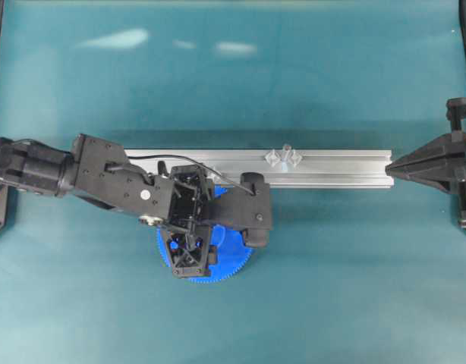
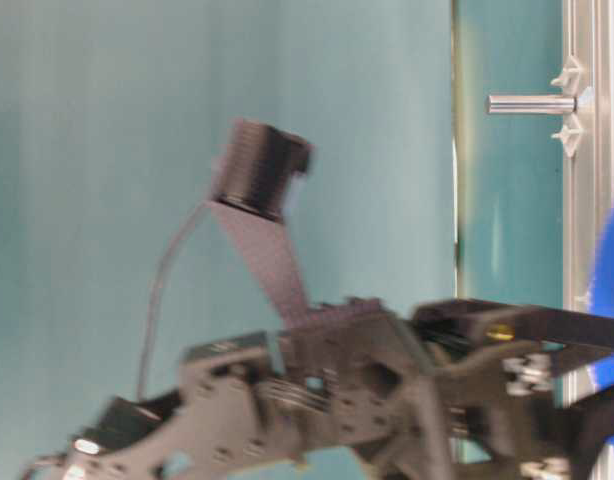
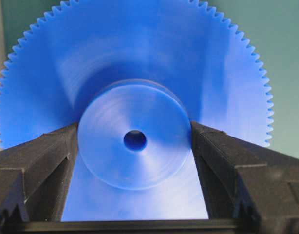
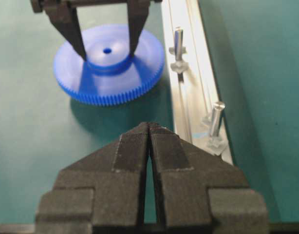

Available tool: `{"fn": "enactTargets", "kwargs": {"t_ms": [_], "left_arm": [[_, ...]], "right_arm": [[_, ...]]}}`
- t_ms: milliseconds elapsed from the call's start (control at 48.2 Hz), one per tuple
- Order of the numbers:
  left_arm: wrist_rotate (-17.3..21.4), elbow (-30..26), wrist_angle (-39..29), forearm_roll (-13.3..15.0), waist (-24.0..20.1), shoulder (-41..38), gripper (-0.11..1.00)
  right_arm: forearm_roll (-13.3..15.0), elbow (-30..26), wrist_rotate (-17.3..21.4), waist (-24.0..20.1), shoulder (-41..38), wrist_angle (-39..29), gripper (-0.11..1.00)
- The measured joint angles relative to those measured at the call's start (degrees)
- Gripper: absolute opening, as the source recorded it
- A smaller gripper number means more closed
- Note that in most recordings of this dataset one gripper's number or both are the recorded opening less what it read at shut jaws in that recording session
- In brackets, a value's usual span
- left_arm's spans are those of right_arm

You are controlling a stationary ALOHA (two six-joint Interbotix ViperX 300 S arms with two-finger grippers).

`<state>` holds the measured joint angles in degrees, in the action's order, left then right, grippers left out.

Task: Insert the large gear onto the shaft.
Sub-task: 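Lift the blue gear off the table with the left gripper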

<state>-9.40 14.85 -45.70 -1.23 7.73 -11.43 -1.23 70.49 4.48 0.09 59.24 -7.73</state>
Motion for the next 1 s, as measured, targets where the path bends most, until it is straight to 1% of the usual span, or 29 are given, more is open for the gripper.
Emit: {"fn": "enactTargets", "kwargs": {"t_ms": [291,623,893,997], "left_arm": [[3.43,-5.10,-5.19,0.00,-0.09,0.26,0.76],[7.03,-11.16,-10.90,0.09,-2.81,1.14,0.76],[9.49,-13.54,-11.60,0.09,-5.80,1.49,0.76],[10.99,-14.24,-11.60,0.09,-6.86,1.49,0.76]], "right_arm": [[0.00,0.00,0.00,0.18,-0.09,0.09,0.08],[0.00,-0.09,0.00,0.18,-0.09,0.09,0.08],[0.00,-0.09,0.00,0.26,-0.09,0.35,0.08],[0.00,0.26,0.00,0.18,-0.09,0.70,0.08]]}}
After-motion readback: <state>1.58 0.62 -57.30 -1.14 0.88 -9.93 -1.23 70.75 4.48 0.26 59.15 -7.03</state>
